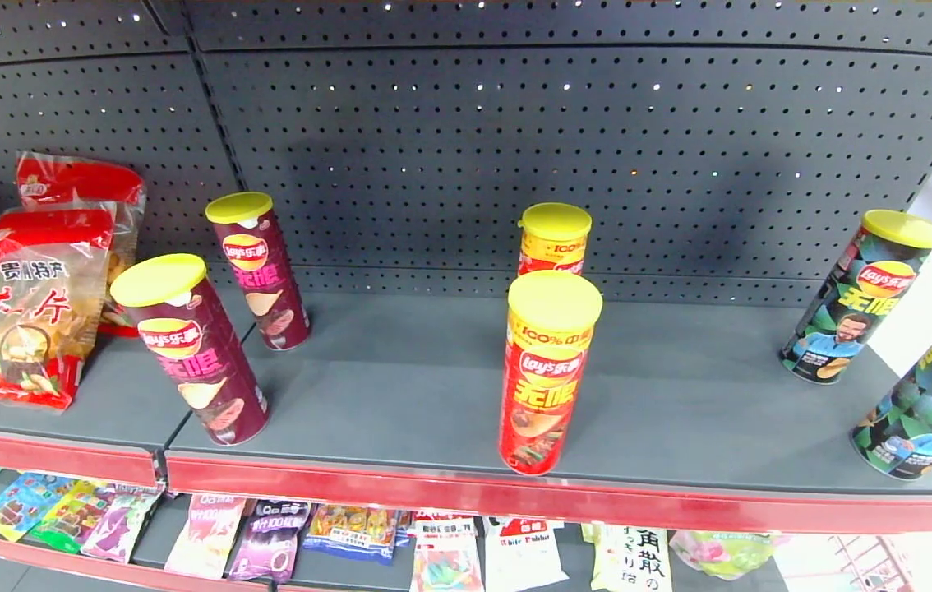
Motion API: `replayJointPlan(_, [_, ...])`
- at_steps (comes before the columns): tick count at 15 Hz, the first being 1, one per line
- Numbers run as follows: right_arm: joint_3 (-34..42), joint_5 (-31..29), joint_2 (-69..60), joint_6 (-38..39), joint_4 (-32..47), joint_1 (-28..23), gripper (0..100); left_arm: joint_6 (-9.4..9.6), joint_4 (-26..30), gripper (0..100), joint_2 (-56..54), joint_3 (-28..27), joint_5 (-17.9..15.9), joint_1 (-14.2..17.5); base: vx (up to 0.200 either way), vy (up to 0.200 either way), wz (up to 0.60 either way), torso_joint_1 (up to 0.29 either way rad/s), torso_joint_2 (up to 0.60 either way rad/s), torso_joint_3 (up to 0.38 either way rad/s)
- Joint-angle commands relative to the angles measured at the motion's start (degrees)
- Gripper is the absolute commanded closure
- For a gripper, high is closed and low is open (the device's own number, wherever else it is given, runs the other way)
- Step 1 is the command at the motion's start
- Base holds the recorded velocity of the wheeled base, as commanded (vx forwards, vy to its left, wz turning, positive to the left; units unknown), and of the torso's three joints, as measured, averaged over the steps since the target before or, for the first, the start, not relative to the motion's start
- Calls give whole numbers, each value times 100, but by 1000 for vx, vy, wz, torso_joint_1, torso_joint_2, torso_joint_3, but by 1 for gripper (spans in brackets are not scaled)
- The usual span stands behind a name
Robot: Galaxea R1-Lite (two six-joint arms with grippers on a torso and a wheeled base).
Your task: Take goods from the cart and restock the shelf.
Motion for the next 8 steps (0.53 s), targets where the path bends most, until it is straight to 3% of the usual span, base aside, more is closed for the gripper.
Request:
replayJointPlan(1, [159,-11,-28,-102,-84,80,0,30,-2247,0,-351,1468,-577,104,0,0,0,0,0,0])
replayJointPlan(2, [326,-486,-28,-85,-330,80,0,12,-2466,0,-351,1582,-515,104,0,0,0,0,0,0])
replayJointPlan(3, [431,-661,-28,100,-629,80,0,12,-2203,0,-351,1582,-436,104,0,0,0,0,0,0])
replayJointPlan(8, [440,-319,-20,179,-392,124,0,39,-2247,0,-351,1582,-445,104,0,0,0,0,0,0])
